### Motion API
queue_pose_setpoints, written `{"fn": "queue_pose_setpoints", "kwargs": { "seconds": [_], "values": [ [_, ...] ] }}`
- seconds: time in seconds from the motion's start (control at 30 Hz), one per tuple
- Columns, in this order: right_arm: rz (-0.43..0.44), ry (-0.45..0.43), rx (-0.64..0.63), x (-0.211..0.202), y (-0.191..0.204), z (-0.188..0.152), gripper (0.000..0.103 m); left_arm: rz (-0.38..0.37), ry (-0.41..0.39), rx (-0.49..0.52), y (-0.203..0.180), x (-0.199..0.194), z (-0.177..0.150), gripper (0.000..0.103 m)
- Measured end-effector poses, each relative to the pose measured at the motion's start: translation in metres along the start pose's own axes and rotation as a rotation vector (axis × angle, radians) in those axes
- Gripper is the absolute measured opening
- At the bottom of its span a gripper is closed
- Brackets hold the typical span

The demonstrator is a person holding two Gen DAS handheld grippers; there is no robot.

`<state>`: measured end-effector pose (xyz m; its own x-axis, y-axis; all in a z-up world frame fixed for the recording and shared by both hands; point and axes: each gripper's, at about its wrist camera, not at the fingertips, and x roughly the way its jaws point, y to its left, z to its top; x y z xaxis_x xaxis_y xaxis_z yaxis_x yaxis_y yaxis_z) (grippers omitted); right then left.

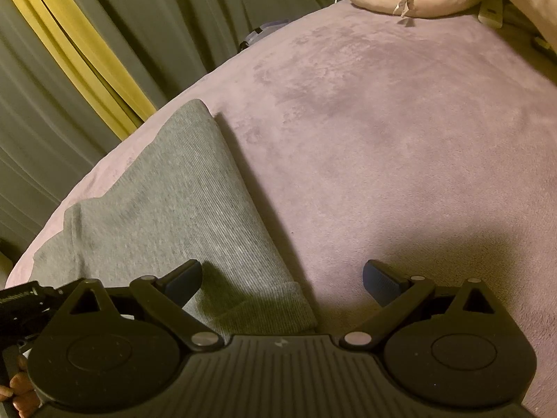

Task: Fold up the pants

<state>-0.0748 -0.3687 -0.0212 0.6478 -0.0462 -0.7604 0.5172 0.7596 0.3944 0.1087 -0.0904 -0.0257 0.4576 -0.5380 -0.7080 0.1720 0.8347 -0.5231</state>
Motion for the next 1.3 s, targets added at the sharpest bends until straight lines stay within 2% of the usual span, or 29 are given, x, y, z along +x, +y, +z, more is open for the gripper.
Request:
{"fn": "queue_pose_setpoints", "kwargs": {
  "seconds": [0.13,0.2,0.23,0.27,0.37,0.53,0.63,0.93,1.13,1.2,1.3],
  "values": [
    [-0.007,0.000,-0.005,0.000,0.002,-0.001,0.099,-0.014,0.006,-0.010,0.005,0.010,-0.001,0.038],
    [-0.010,0.000,-0.008,0.000,0.002,-0.001,0.099,-0.012,0.009,-0.018,0.002,0.013,0.002,0.032],
    [-0.010,-0.001,-0.008,0.000,0.002,-0.001,0.099,-0.005,0.008,-0.014,0.000,0.014,0.004,0.022],
    [-0.009,-0.003,-0.005,0.000,0.002,-0.001,0.099,-0.004,0.014,-0.005,-0.003,0.015,0.007,0.020],
    [0.011,-0.020,0.016,-0.003,-0.002,-0.001,0.099,0.016,0.013,0.027,-0.012,0.010,0.011,0.019],
    [0.041,-0.044,0.070,-0.007,-0.010,-0.001,0.099,-0.017,-0.017,0.048,-0.017,-0.009,0.018,0.018],
    [0.036,-0.047,0.058,-0.008,-0.008,-0.001,0.099,-0.019,-0.036,0.062,-0.017,-0.020,0.025,0.018],
    [0.037,-0.053,0.047,-0.008,-0.007,0.000,0.099,0.061,-0.060,0.072,0.014,-0.040,0.036,0.018],
    [0.027,-0.048,0.029,-0.007,-0.004,-0.001,0.099,0.093,-0.059,0.031,0.034,-0.040,0.037,0.018],
    [0.022,-0.048,0.021,-0.006,-0.003,-0.001,0.099,0.108,-0.071,0.047,0.035,-0.037,0.037,0.018],
    [0.015,-0.047,0.015,-0.005,-0.002,-0.001,0.099,0.167,-0.069,0.125,0.031,-0.028,0.033,0.021]
  ]
}}
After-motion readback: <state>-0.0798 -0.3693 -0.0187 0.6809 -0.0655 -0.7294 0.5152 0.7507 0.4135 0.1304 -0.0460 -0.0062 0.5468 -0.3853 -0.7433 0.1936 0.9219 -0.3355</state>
